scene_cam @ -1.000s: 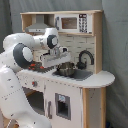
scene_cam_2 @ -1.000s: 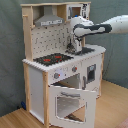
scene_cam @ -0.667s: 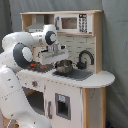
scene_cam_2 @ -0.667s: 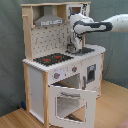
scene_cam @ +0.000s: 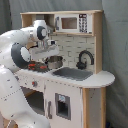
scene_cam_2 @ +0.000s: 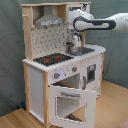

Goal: Play with the kitchen

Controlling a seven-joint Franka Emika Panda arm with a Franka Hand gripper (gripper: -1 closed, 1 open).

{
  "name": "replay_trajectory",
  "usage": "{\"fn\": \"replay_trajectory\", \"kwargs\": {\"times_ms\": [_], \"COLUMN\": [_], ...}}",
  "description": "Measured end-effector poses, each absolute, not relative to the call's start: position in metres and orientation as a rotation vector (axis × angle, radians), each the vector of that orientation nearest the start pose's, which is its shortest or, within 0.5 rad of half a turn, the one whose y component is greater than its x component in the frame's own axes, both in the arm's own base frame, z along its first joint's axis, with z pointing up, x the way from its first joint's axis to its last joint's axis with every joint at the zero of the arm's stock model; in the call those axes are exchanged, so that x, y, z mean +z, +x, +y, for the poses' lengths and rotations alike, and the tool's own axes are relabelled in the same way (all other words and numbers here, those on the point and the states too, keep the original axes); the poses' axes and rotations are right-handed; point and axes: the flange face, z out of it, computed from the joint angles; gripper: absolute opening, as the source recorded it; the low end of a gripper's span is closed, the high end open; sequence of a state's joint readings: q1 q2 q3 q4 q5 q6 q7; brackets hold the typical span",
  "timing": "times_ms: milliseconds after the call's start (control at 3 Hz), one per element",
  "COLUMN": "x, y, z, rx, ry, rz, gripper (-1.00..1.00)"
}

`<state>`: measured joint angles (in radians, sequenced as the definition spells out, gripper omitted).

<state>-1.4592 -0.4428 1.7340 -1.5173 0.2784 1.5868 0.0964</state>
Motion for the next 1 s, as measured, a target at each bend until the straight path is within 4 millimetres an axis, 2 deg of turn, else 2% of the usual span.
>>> {"fn": "replay_trajectory", "kwargs": {"times_ms": [333, 667, 1000], "x": [0.583, 0.587, 0.578], "y": [0.491, 0.48, 0.481], "z": [0.358, 0.397, 0.42], "rx": [-0.119, -0.214, -0.275], "ry": [-3.26, -3.218, -3.186], "rz": [-0.356, -0.415, -0.449], "gripper": [-1.0, -1.0, -1.0]}}
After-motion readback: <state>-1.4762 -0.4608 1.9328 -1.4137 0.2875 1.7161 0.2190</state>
